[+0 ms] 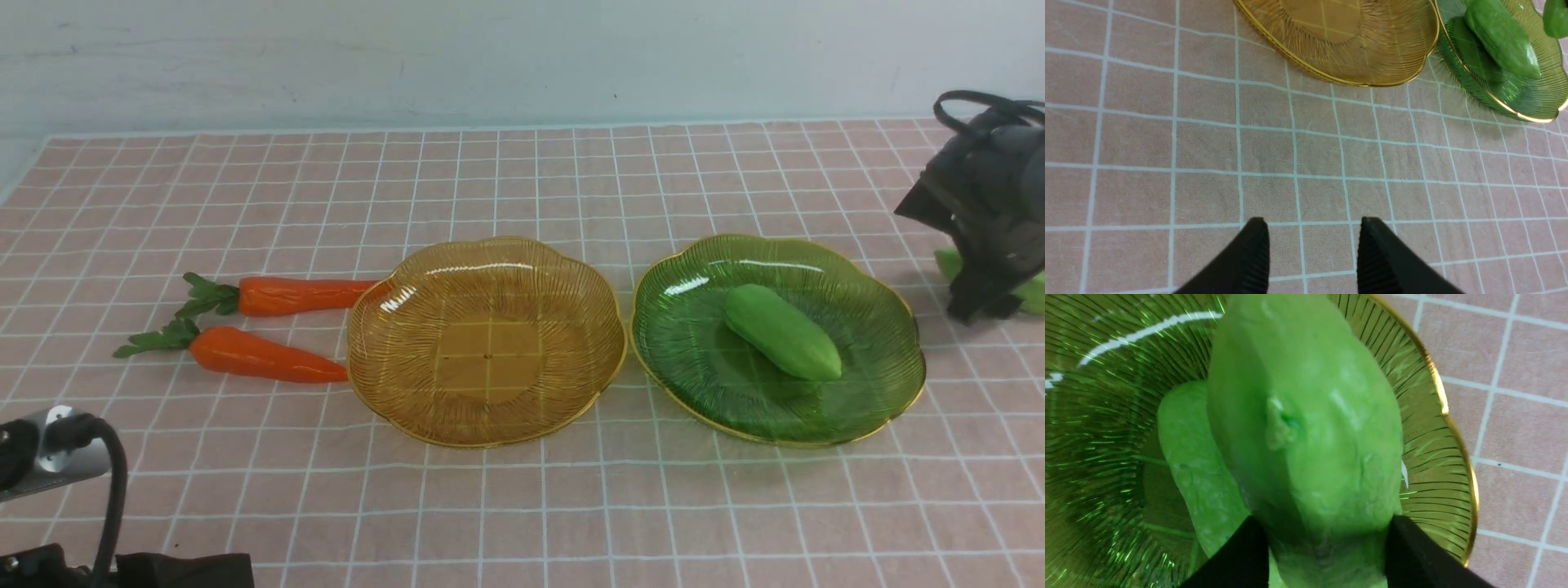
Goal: Put different types of vegetables on the plate.
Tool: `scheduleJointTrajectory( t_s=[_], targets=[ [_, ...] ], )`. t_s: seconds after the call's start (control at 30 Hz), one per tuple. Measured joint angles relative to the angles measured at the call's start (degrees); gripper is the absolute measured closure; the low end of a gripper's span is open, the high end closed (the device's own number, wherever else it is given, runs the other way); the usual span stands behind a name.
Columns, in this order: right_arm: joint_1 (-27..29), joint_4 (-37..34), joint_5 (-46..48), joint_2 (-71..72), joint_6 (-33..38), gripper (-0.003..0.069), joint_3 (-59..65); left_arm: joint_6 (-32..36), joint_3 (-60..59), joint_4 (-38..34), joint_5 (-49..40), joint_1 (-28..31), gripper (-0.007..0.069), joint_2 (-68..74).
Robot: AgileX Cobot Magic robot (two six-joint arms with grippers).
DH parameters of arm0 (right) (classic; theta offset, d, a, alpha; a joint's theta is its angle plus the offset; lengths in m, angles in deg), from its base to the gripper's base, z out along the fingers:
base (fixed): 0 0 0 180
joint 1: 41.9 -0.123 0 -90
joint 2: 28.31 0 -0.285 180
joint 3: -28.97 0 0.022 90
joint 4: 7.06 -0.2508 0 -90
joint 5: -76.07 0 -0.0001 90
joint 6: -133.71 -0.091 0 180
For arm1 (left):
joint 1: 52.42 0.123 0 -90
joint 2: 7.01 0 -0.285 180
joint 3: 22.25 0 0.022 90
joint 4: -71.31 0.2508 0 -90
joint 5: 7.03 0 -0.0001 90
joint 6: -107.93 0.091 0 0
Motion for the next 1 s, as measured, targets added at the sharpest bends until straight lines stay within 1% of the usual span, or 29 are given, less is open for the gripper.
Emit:
scheduleJointTrajectory(
  t_s=[0.07, 0.1, 0.13, 0.23, 0.27, 0.33, 0.4, 0.43, 0.47, 0.53, 0.57, 0.63, 0.7, 0.77, 0.87, 0.93, 1.0],
  targets=[
    [-0.1, 0.0, 0.0, -1.7, 0.0, 0.0317, 0.1, -0.1, 0.0, 0.0, 0.0, 0.0, 0.0341, 0.0],
    [-0.1, 0.0, 0.0, -2.3, -0.1, 0.0301, 0.1, -0.3, 0.0, 0.0, 0.0, 0.0, 0.0341, 0.0],
    [-0.1, 0.3, 0.0, -2.6, -0.5, 0.0270, 0.1, -0.7, 0.0, 0.0, 0.0, 0.0, 0.0341, 0.0],
    [-0.1, 0.8, 0.0, -2.2, -4.7, 0.0083, 0.1, -2.1, 0.0, 0.1, -0.2, 0.0, 0.0341, 0.2],
    [-0.1, 0.9, 0.0, -1.7, -6.1, 0.0046, 0.3, -3.2, 0.0, 0.2, -0.4, 0.0, 0.0341, 0.4],
    [-0.1, 0.6, -0.1, 0.7, -8.8, -0.0010, 1.4, -5.4, 0.1, 1.6, -0.8, 0.0, 0.0341, 1.6],
    [-0.1, -1.3, -0.1, 4.4, -10.4, -0.0025, 3.9, -8.3, 1.0, 4.7, -1.0, 0.0, 0.0341, 3.9],
    [-0.1, -3.9, -0.2, 7.3, -10.9, -0.0027, 6.2, -10.1, 1.7, 6.2, -1.1, 0.0, 0.0341, 5.2],
    [-0.1, -7.3, -0.2, 11.6, -10.9, -0.0022, 9.6, -12.7, 3.6, 9.3, -0.9, 0.0, 0.0341, 8.4],
    [-0.3, -12.0, -0.2, 16.2, -10.7, -0.0008, 14.8, -16.0, 6.8, 13.7, -0.1, 0.0, 0.0341, 14.0],
    [-0.7, -14.2, -0.2, 19.5, -9.8, 0.0004, 18.5, -17.0, 8.0, 15.1, 0.6, 0.0, 0.0341, 16.2],
    [-3.0, -18.7, -0.2, 26.7, -5.4, 0.0049, 27.3, -19.2, 11.2, 17.7, 2.5, 0.0, 0.0335, 22.8],
    [-5.3, -20.1, 0.0, 31.0, -1.9, 0.0087, 32.7, -21.0, 14.2, 18.6, 4.7, 0.0, 0.0315, 29.6],
    [-7.2, -20.4, 0.0, 34.5, 1.6, 0.0120, 36.9, -23.2, 18.2, 18.8, 6.3, 0.0, 0.0267, 36.9],
    [-7.9, -20.5, 0.0, 37.0, 6.5, 0.0151, 40.7, -26.5, 24.5, 16.5, 8.3, 0.0, 0.0177, 47.7],
    [-8.0, -20.4, 0.0, 37.4, 8.3, 0.0160, 42.2, -28.4, 27.4, 15.3, 10.2, 0.0, 0.0134, 52.0],
    [-8.0, -20.2, 0.0, 37.4, 9.1, 0.0164, 43.1, -32.0, 29.5, 14.1, 12.8, 0.1, 0.0106, 56.3]
  ],
)
